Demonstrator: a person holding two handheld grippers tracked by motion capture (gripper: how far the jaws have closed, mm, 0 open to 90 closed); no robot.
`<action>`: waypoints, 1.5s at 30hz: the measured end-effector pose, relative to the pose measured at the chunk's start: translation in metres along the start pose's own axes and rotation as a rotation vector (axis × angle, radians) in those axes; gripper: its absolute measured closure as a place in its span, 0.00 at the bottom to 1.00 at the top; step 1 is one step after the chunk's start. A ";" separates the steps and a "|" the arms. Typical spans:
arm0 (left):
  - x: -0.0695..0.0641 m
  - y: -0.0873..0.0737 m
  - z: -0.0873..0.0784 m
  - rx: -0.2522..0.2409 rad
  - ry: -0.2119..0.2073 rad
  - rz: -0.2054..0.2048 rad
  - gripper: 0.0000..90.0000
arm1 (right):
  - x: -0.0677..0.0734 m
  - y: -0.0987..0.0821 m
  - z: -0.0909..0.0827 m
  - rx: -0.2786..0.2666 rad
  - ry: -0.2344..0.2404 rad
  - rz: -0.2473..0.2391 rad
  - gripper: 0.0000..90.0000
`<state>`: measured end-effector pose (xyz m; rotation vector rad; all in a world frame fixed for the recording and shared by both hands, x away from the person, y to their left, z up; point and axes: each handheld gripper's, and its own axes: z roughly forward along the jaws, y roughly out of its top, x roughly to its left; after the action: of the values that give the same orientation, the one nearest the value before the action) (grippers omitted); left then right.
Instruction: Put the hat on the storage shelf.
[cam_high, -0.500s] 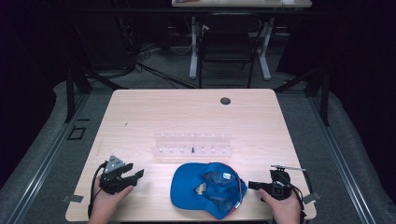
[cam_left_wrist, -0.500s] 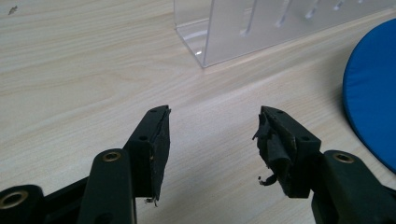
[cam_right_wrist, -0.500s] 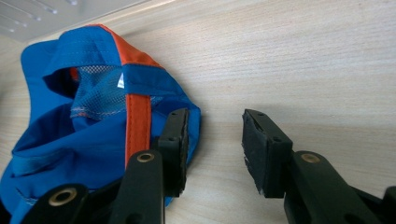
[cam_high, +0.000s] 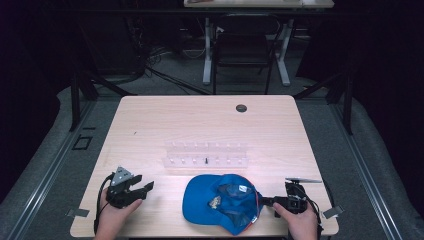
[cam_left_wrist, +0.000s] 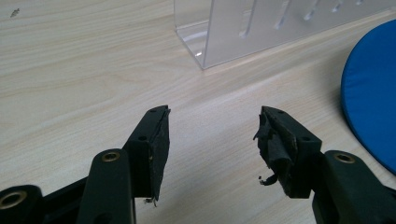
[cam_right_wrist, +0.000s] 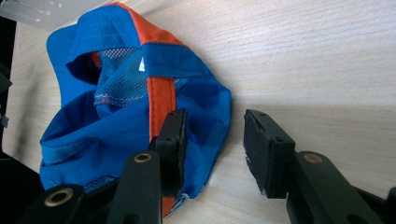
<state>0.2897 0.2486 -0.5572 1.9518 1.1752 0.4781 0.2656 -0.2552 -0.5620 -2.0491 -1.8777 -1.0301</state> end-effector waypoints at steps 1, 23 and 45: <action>0.000 0.000 0.000 0.000 0.000 0.000 0.49 | 0.000 0.000 0.000 0.000 0.000 0.000 0.66; -0.001 0.001 0.000 -0.012 0.006 -0.002 0.49 | -0.002 0.003 0.010 0.087 0.101 0.045 0.75; 0.000 0.000 0.000 -0.006 0.012 -0.007 0.49 | 0.006 0.010 0.018 0.060 0.088 -0.011 0.98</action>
<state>0.2902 0.2487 -0.5573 1.9419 1.1864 0.4903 0.2807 -0.2420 -0.5685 -1.9303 -1.8553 -1.0364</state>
